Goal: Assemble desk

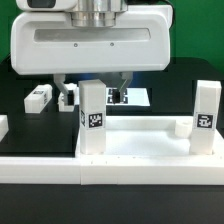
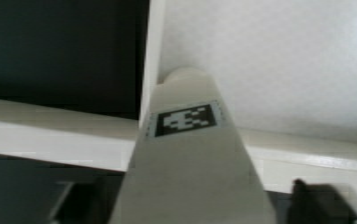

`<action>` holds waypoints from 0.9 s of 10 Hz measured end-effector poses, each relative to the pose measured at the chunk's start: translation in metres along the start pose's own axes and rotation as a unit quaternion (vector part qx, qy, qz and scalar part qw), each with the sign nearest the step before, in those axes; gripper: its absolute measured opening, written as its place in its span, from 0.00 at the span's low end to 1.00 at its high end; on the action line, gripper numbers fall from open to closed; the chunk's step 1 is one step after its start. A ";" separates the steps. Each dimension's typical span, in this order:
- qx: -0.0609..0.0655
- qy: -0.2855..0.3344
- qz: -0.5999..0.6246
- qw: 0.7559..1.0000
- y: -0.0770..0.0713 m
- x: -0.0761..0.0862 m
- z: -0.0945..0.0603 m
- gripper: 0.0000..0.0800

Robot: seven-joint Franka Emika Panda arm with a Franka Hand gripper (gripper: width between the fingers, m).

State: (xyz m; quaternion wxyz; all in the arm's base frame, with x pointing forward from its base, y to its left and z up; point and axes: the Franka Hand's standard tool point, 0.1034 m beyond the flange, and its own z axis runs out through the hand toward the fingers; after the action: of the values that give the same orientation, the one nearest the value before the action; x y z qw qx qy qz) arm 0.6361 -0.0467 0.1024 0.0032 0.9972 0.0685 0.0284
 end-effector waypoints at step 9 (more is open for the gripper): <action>0.005 -0.011 0.236 0.972 0.005 -0.005 0.000 0.36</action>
Offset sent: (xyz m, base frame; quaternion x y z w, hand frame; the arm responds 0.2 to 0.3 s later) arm 0.0000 0.0000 0.0000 0.0000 0.0000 0.0000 1.0000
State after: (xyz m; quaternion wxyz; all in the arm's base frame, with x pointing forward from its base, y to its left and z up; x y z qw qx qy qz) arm 0.6319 -0.0525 0.1022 -0.0080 0.9855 -0.1687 0.0174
